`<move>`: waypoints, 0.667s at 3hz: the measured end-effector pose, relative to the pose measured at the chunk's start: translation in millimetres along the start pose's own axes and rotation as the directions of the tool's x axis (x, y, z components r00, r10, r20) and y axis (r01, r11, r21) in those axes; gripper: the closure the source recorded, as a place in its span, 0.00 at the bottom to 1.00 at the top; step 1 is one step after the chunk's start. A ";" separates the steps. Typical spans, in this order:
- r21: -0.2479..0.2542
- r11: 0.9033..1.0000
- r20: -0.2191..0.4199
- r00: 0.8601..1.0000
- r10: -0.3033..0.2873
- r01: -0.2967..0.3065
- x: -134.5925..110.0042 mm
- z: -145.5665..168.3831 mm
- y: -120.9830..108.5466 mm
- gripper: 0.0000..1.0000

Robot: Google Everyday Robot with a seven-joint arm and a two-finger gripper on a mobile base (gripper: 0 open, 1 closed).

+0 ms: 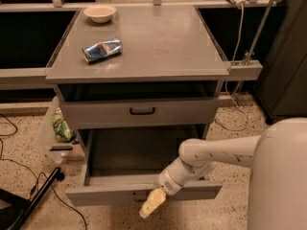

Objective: Open middle drawer

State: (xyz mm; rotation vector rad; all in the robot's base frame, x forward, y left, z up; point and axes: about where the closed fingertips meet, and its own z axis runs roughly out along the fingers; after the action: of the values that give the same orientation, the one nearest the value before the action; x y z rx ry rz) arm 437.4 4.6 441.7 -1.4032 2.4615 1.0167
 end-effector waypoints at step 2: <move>-0.011 1.000 -0.036 0.999 0.003 -0.004 18.7 2.1 32.2 0.00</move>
Offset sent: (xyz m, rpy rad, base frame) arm -0.0718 -0.0026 0.0224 -0.0480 0.0116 0.0142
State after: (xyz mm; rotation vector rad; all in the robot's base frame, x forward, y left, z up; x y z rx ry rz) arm 400.6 3.5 448.0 -1.4332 2.4880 1.0168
